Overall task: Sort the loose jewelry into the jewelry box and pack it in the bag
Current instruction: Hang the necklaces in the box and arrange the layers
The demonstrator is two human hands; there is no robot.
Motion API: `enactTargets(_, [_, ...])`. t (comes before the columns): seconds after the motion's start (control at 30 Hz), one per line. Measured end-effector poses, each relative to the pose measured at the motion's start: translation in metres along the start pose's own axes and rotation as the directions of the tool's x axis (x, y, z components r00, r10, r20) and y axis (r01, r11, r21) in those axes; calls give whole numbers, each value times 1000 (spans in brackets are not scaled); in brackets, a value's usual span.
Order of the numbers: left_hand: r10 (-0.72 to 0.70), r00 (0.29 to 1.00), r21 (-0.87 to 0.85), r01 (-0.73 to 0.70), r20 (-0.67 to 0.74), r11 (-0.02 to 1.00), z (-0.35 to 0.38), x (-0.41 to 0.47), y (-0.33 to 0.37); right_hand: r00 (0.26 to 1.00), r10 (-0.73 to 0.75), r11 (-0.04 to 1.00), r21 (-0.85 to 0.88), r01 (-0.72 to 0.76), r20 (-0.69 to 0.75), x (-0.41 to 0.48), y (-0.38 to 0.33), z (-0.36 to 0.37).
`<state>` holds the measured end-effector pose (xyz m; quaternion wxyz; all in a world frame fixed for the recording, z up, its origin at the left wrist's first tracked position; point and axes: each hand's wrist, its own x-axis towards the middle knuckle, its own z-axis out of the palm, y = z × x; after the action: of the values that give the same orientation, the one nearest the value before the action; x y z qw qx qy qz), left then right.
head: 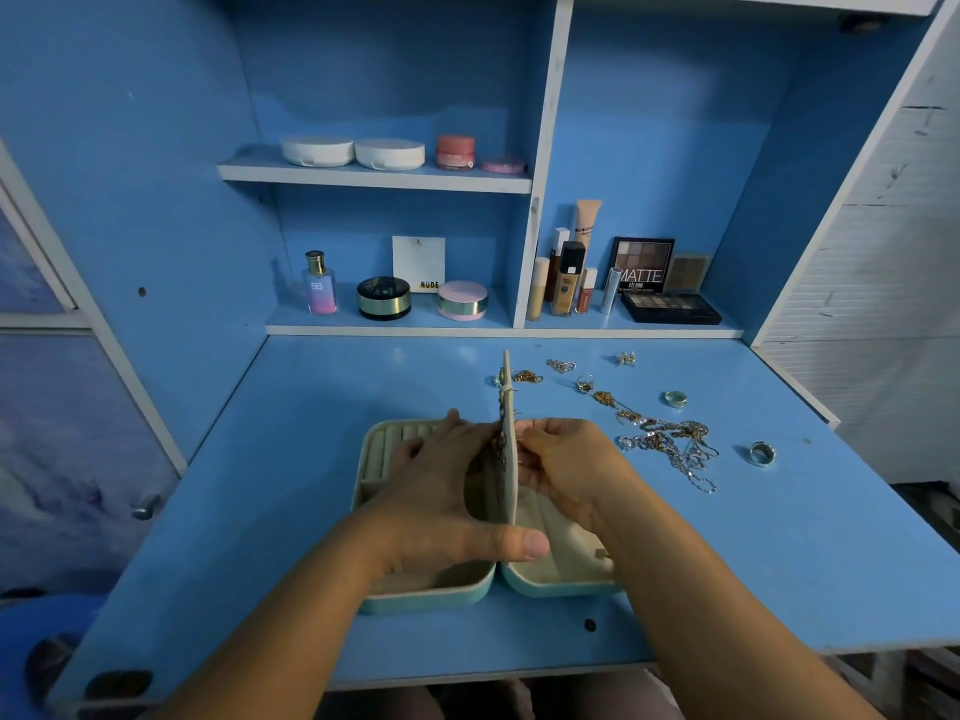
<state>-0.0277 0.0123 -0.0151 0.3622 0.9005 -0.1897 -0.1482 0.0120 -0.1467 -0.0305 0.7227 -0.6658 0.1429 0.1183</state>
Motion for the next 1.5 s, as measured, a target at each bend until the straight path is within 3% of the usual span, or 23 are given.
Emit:
enactTargets(0.43, [15,1000,25,-15,-2,1000,2,3,-5,1000,-26,989,-148,25,-2,-2,-3,0])
enactTargets(0.63, [10,1000,29,-10,-4,1000,2,3,-5,996,-85,991,-101,89,38,-4,-1,-5])
enactTargets(0.93, [26,1000,42,-26,-9,999,3,4,-5,954,-292,848,-441,293,72,-2,-2,-2])
enactTargets(1.07, [22,1000,57,-22,-1,998,2,5,-5,954,-285,808,-514,288,86,0,-4,-6])
enactTargets(1.23, [34,999,121,-36,20,992,2,9,-8,937,-345,835,-439,331,52,-19,-15,-19])
enactTargets(1.37, [79,996,133,-82,30,988,-1,10,-18,929,-334,891,-268,367,161,-56,-29,-33])
enactTargets(1.5, [67,982,139,-42,-178,989,-4,2,-31,930,-319,893,-270,360,184,-67,-21,-42])
